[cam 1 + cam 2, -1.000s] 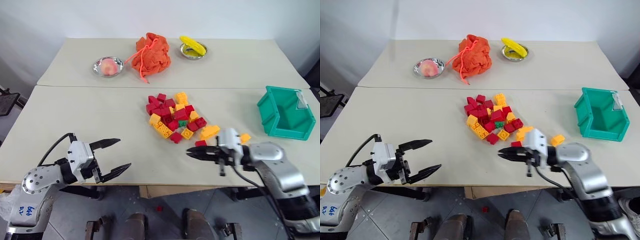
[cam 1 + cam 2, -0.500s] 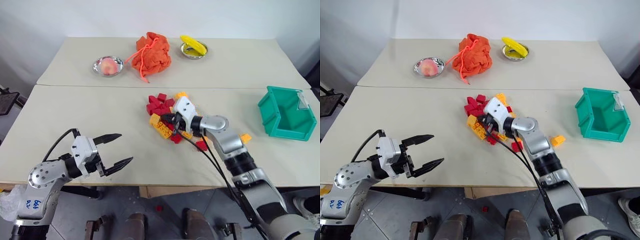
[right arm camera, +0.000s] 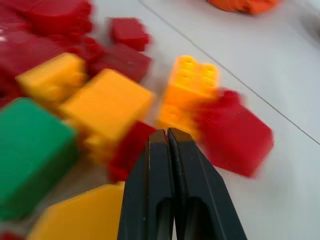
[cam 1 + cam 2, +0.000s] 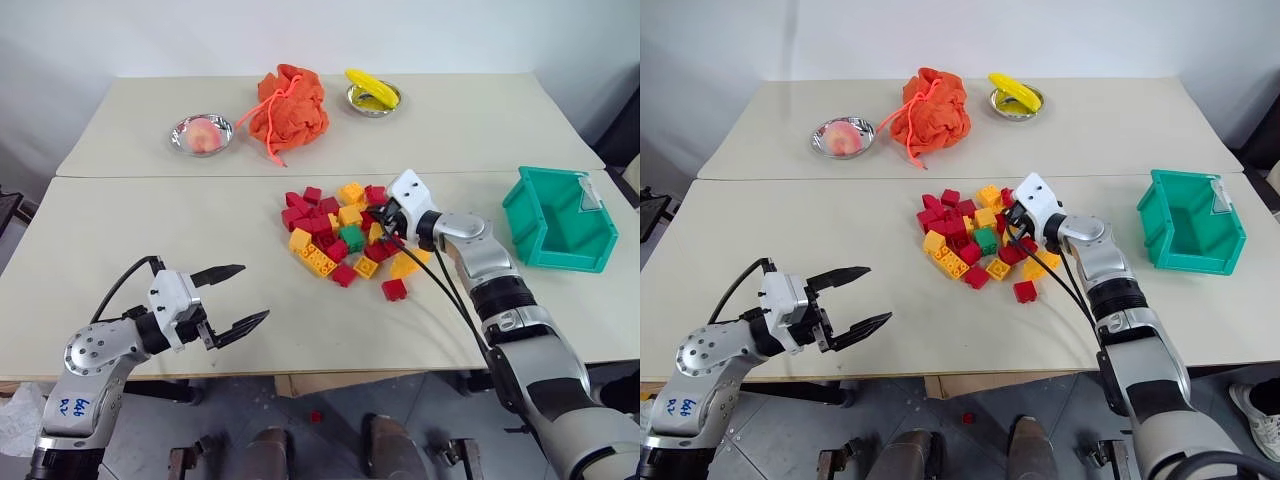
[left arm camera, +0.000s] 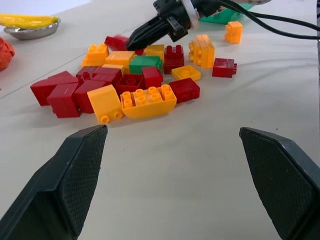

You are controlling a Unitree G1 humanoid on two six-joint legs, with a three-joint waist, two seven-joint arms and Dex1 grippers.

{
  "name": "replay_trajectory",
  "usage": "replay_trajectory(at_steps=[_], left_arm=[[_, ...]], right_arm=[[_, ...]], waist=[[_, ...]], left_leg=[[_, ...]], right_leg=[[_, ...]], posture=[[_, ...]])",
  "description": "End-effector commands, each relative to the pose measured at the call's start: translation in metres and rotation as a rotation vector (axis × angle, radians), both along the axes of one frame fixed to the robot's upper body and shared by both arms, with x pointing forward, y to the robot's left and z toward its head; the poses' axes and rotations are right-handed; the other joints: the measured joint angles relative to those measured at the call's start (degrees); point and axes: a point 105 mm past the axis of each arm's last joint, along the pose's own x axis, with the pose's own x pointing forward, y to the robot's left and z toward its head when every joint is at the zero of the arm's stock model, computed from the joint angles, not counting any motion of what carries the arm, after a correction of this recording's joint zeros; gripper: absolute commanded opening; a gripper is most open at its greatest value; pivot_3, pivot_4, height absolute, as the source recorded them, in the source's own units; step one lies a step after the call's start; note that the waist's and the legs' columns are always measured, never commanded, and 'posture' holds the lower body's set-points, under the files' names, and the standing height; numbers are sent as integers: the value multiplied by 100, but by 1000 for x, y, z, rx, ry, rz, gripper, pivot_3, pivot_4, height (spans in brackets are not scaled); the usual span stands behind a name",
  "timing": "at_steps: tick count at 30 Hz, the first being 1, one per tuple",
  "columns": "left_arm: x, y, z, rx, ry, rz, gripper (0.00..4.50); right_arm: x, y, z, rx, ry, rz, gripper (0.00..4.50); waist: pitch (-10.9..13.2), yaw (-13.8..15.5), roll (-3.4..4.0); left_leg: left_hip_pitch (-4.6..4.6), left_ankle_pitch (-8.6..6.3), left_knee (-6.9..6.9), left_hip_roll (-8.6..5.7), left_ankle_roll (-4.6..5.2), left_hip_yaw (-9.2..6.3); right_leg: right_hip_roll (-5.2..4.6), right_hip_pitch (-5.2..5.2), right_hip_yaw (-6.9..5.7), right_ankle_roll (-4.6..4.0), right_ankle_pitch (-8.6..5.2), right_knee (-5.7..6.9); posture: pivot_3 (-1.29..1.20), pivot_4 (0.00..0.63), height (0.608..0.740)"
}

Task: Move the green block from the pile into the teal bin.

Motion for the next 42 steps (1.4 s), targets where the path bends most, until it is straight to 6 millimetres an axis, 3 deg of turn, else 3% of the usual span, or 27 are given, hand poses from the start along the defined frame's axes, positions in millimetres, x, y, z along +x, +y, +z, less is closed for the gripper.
replay_trajectory(at_steps=[1,6,13,16,19,23,27,28,33,39,42], left_arm=[[-2,-1,3,-11,-11,-11,4500],[-4,0,1,-15,3,-11,4500],[-4,-3,-3,-29,14,-32,4500],[-3,0,-1,-40,9,-25,4500],[-3,3,0,-45,10,-22,4500],[-4,3,-1,-38,21,-38,4500],[-2,-3,2,-42,16,-76,4500],[-2,-4,3,-43,18,-83,4500],[-4,-12,0,-49,34,-111,4500],[-1,-15,4,-57,9,-113,4500],[-1,-15,5,-58,0,-101,4500]], right_arm=[[-31,6,-6,-56,19,162,76],[-62,-7,-12,-107,47,231,76],[-90,-46,26,-11,-95,285,76],[-103,-86,28,46,-61,232,649],[-112,-120,21,17,-20,155,1646],[-115,-131,17,-14,6,126,2989],[-105,-125,12,-71,50,130,4381],[-102,-122,14,-52,58,133,4490],[-87,-47,22,-14,98,358,4490],[-59,-11,8,-106,196,362,4490],[-49,-4,3,-165,203,360,4490]], waist=[[0,39,0],[0,80,-1],[0,105,-1],[0,153,-2],[1,211,-2],[1,189,-2],[1,175,-1],[1,183,-1],[1,138,-1],[1,211,-1],[1,200,-1]], left_leg=[[0,0,0,0,0,0],[0,-3,8,-2,3,-1],[0,-4,8,-2,5,3],[1,-4,8,-1,5,3],[1,-5,8,-1,6,7],[4,-5,14,0,7,11],[17,-5,9,7,6,28],[17,-4,11,7,6,31],[19,-4,10,13,5,30],[9,-5,15,4,6,20],[6,-4,14,5,5,17]], right_leg=[[0,0,0,0,0,-1],[-1,8,-1,0,0,-4],[-1,9,-1,0,0,-6],[-1,10,-1,1,0,-6],[-1,13,-2,1,0,-11],[-1,14,-1,1,1,-8],[-1,14,4,-1,2,-5],[-1,14,5,-2,3,-5],[1,12,5,-5,5,-5],[-1,10,3,-5,7,-8],[0,7,1,-6,8,-9]], posture=[[0,150,740],[0,150,740],[0,150,740],[0,150,740],[0,150,740],[0,150,740],[0,150,740],[0,150,740],[0,150,740],[0,150,740],[0,150,740]])
